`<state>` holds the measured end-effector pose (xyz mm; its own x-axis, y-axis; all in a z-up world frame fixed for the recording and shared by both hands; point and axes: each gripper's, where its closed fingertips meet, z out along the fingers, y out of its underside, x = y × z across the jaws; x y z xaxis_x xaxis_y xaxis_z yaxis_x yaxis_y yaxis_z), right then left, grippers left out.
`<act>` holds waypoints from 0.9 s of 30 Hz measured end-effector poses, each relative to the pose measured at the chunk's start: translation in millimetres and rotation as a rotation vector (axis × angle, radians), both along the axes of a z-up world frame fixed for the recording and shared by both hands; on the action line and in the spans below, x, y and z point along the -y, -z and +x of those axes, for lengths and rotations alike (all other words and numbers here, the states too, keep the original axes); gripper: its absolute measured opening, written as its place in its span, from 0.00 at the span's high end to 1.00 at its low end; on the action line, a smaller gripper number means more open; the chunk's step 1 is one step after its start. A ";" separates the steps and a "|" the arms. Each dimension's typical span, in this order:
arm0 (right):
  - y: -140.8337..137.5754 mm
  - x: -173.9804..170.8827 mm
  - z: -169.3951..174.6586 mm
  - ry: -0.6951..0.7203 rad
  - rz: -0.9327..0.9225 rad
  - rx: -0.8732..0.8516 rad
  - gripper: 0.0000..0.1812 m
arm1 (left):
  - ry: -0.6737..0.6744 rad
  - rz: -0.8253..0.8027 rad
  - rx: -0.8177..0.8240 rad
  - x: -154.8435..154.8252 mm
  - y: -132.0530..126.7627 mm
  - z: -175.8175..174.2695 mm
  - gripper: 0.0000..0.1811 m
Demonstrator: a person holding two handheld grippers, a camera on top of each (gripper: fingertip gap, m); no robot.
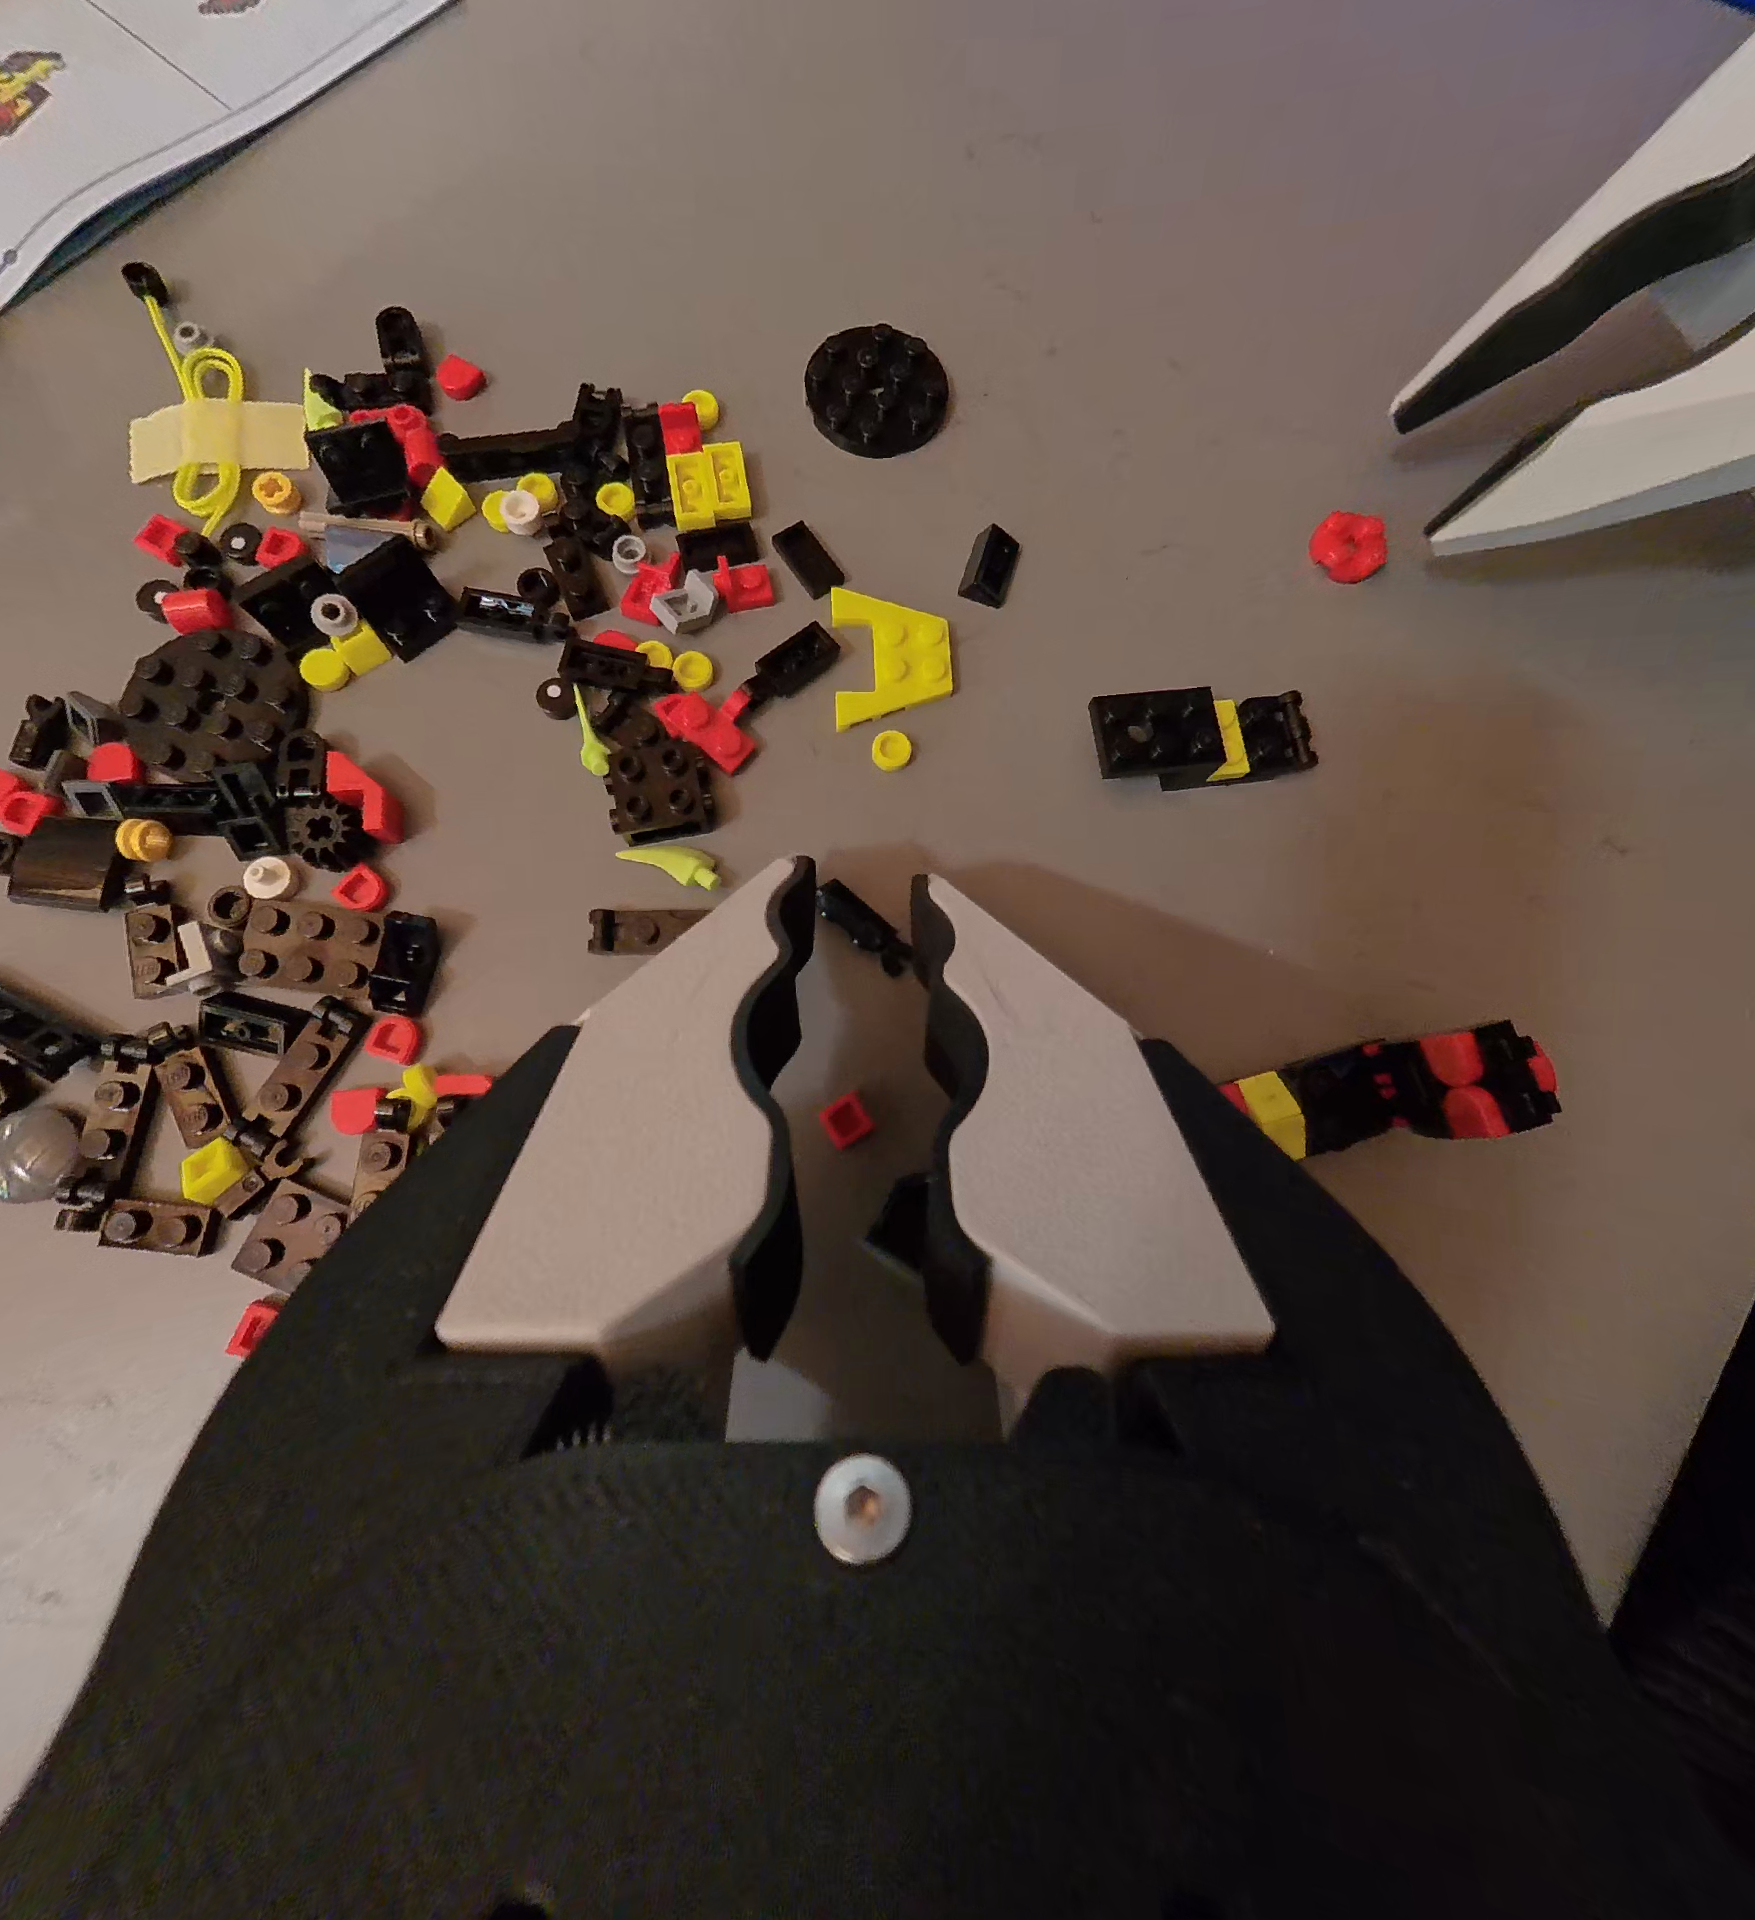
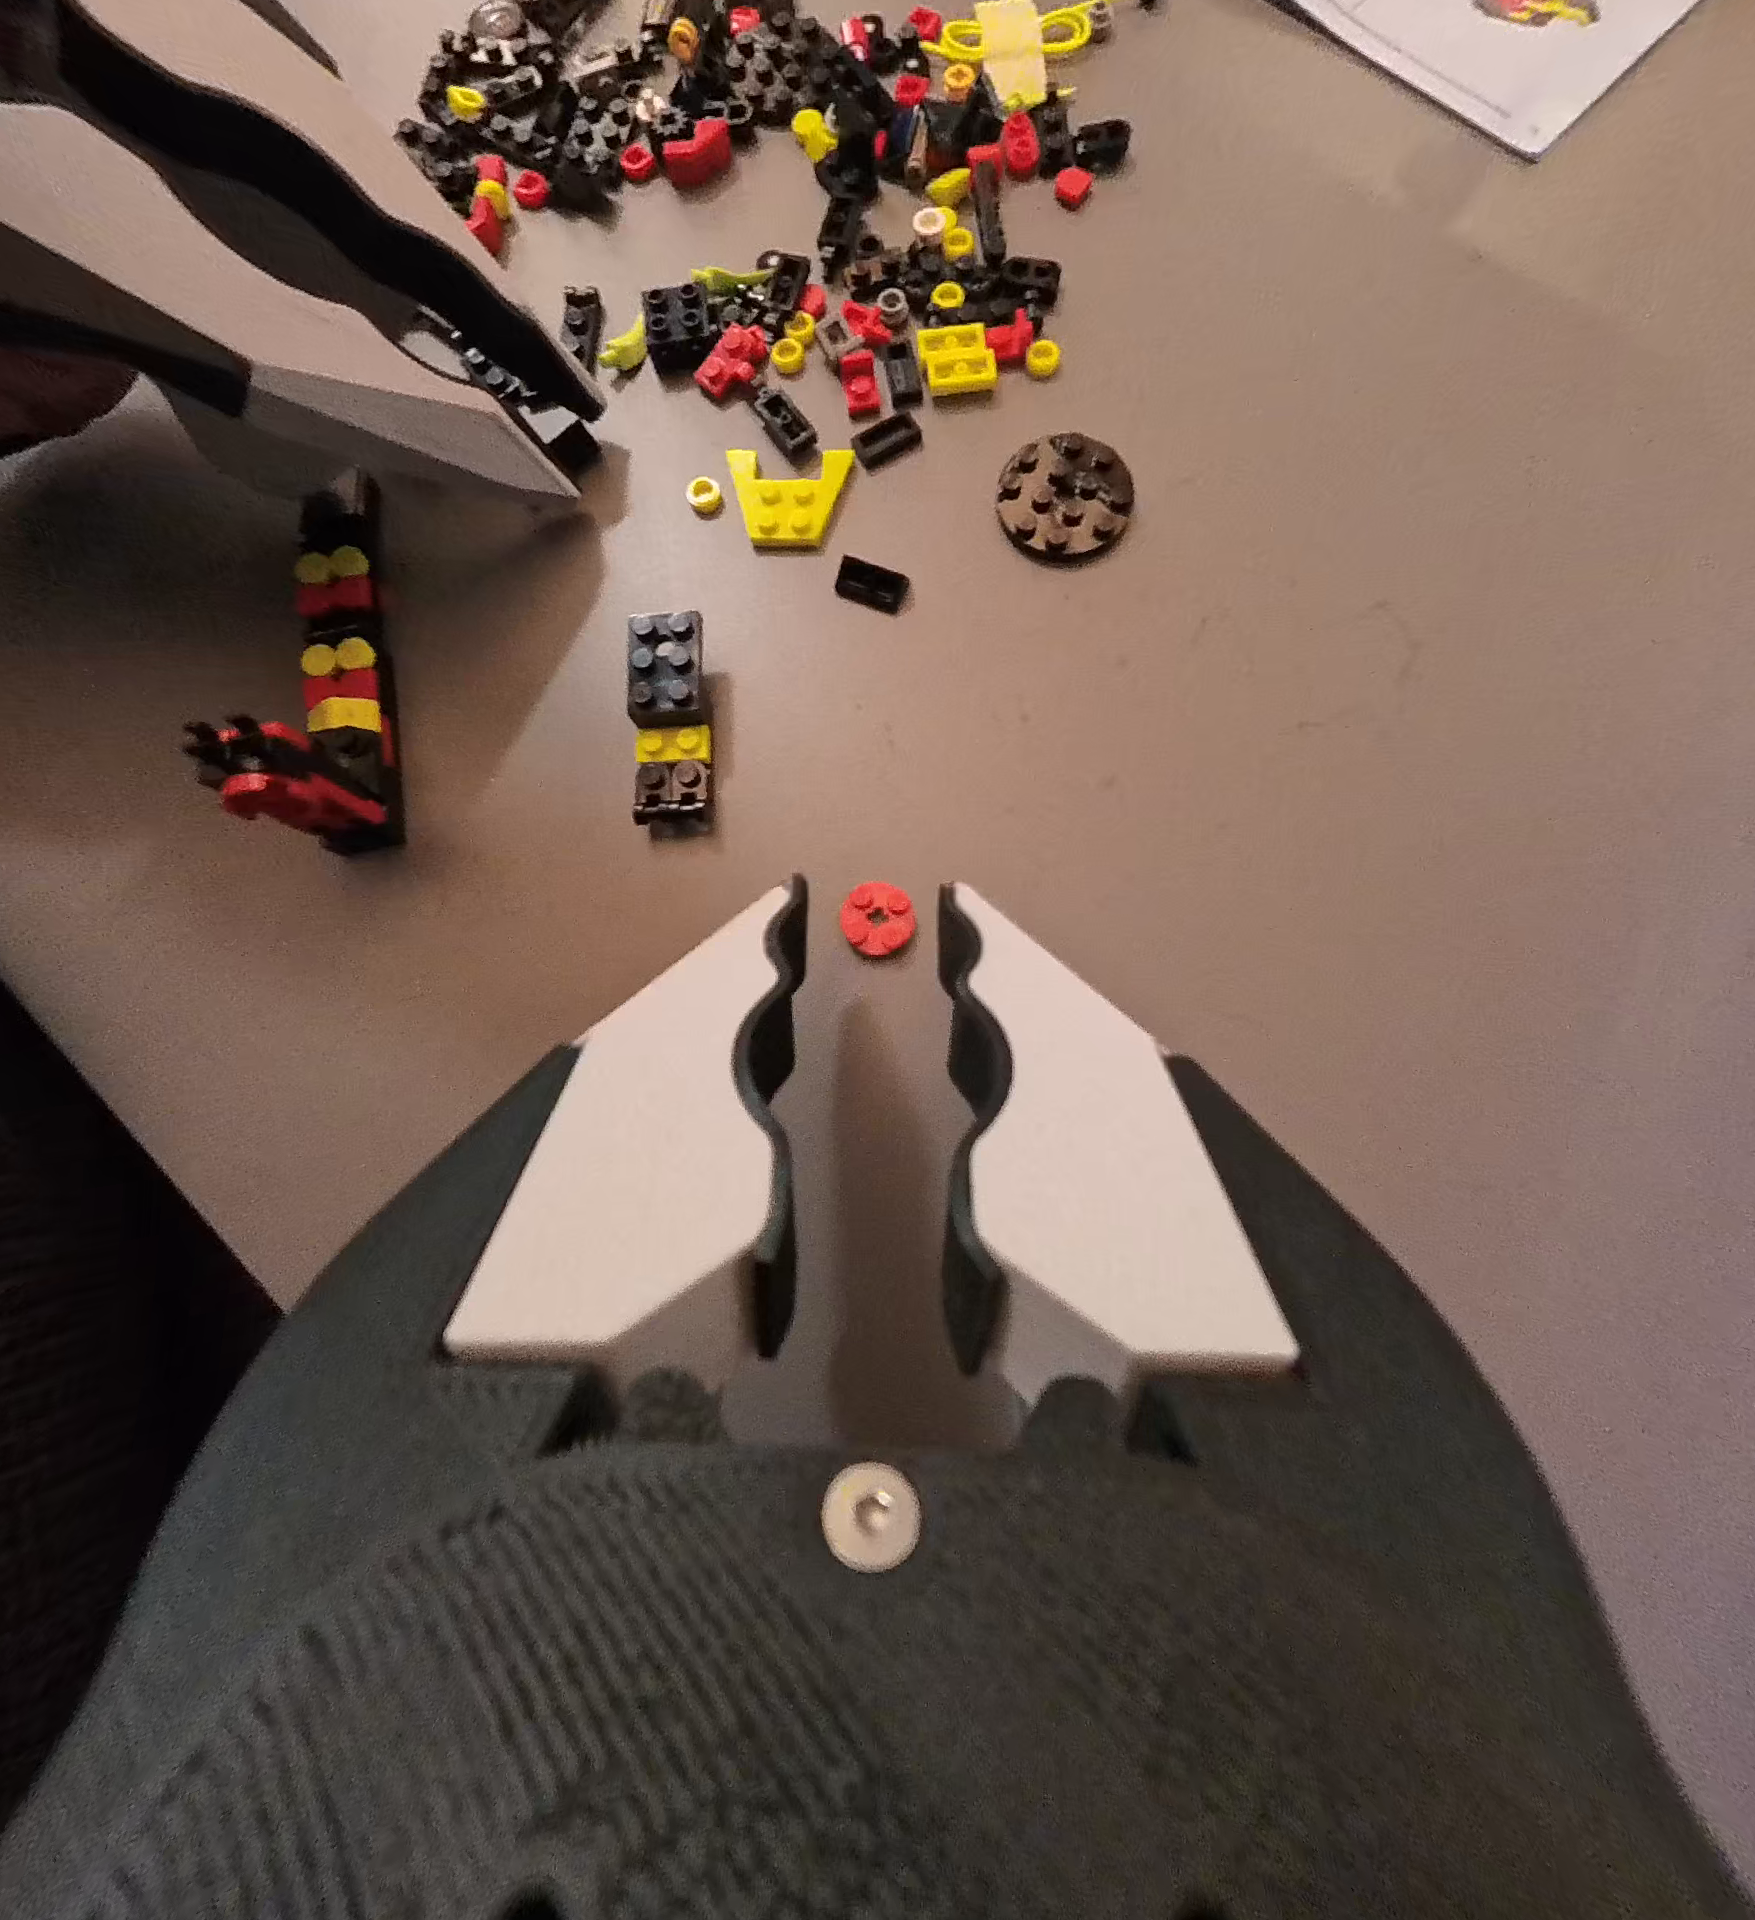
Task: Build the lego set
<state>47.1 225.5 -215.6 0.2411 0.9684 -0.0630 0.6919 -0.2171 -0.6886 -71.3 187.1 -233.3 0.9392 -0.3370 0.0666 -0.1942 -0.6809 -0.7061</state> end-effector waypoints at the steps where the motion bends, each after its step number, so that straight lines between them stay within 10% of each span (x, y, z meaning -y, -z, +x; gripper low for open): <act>1: 1.3 1.2 0.2 -0.006 -0.006 0.007 0.87 | 0.001 0.000 0.000 0.0 0.0 0.1 0.91; 27: 0.6 13.9 -22.7 -0.006 -0.072 -0.051 0.92 | 0.167 -0.024 0.185 -3.3 -17.9 46.1 0.88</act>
<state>24.4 211.5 -216.2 0.2305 0.9623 -0.1446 0.6577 -0.2636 -0.7056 -25.2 190.4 -215.4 0.8416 -0.4825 0.2425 -0.1741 -0.6676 -0.7239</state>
